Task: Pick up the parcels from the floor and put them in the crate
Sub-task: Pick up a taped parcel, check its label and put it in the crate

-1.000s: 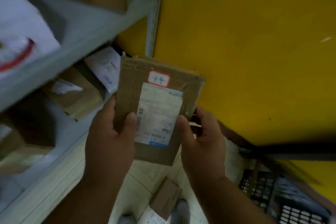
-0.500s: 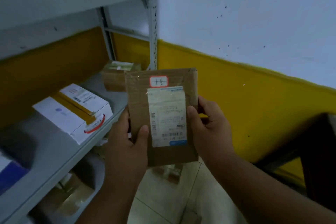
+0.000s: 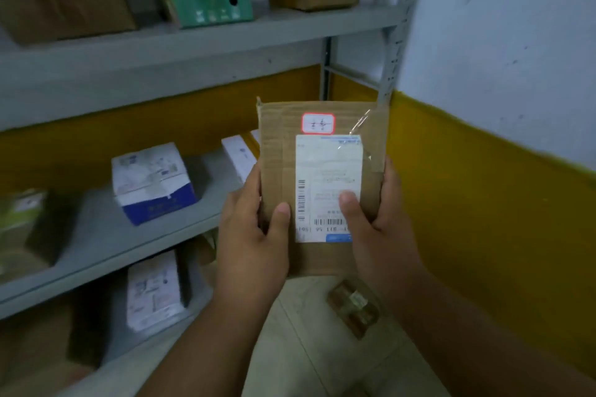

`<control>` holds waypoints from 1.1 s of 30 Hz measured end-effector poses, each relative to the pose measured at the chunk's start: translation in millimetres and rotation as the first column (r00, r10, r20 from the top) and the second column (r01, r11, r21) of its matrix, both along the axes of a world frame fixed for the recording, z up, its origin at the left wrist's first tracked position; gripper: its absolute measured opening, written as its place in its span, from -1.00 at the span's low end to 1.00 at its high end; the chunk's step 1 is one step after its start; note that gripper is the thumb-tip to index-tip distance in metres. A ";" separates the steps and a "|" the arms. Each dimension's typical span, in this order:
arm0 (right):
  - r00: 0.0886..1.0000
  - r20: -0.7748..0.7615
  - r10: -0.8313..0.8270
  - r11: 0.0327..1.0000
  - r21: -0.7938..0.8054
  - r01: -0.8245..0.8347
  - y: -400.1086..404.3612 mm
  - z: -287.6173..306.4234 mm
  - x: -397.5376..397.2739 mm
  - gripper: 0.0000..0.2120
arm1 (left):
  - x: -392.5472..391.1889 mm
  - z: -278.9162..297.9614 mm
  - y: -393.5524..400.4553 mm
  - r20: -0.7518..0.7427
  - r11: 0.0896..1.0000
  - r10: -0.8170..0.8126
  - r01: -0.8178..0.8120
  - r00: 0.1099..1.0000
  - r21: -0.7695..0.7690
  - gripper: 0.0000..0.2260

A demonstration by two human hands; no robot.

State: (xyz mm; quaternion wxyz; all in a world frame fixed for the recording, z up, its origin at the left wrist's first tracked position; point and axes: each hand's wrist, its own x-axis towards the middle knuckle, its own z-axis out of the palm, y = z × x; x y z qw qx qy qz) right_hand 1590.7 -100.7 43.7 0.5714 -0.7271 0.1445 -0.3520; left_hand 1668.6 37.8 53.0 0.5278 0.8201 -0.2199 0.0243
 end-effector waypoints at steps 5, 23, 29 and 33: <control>0.987 -0.131 0.090 0.996 -0.006 -0.092 35.8 -29.8 -46.7 -0.43 | -77.9 -26.0 44.5 -0.031 0.979 0.202 -0.201 0.979 0.043 -0.47; 0.744 -0.223 0.629 0.759 -0.028 -0.650 437.3 -45.4 -157.2 -0.54 | -297.4 -37.1 454.0 -0.178 0.665 0.738 -0.746 0.651 0.030 -0.49; 0.630 -0.249 0.735 0.656 0.031 -0.754 607.5 -57.6 -200.8 -0.58 | -364.6 -36.5 613.8 -0.227 0.522 0.838 -0.850 0.496 0.074 -0.52; 0.639 -0.288 0.714 0.675 0.036 -0.737 646.6 -55.2 -194.0 -0.59 | -357.5 -41.9 661.0 -0.254 0.555 0.813 -0.830 0.525 0.060 -0.53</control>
